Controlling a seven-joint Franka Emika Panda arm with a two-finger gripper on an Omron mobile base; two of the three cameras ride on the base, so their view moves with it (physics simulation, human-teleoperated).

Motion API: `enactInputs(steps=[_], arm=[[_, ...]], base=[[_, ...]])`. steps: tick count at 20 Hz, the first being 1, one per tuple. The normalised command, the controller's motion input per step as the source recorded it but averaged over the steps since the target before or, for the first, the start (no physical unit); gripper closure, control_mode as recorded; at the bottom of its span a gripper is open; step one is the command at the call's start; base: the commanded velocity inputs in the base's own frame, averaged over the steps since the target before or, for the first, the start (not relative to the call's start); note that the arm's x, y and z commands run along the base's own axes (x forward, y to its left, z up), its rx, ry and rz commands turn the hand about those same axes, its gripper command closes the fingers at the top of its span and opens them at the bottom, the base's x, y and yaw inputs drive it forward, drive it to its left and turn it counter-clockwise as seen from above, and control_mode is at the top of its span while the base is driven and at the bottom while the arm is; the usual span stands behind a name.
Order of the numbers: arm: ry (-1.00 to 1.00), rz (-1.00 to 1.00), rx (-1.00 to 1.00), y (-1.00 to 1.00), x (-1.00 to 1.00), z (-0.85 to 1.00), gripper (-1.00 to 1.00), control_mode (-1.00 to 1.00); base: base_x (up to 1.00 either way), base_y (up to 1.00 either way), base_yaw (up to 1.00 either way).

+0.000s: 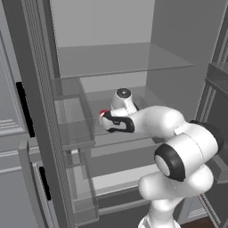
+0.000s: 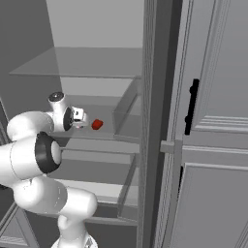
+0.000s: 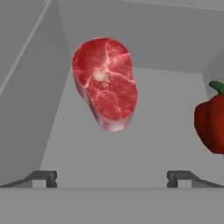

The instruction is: Place one bell pepper and one steak in each tupperware on the nearby counter, to pack two identical lunches.

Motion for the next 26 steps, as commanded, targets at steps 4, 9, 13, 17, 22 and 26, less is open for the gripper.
enactInputs(steps=[4, 9, 13, 17, 22, 26], arm=[[0.02, 0.11, 0.00, 0.01, 0.40, 0.00, -1.00, -1.00], [0.03, 0.10, 0.00, 0.07, 0.44, 0.00, -1.00, -1.00], [0.02, 0.01, 0.00, 0.00, 0.39, -0.03, -1.00, -1.00], [0.04, 0.00, 0.00, 0.01, 0.25, -0.19, -1.00, -1.00], [0.02, 0.00, 0.00, 0.05, -0.06, -0.24, -1.00, -1.00], [0.00, 0.00, 0.00, 0.14, -0.07, -0.11, -1.00, -1.00]], base=[[0.00, 0.00, 0.00], [0.00, 0.00, 0.00], [0.00, 0.00, 0.00], [0.00, 0.00, 0.00], [0.00, 0.00, 0.00], [0.00, 0.00, 0.00]])
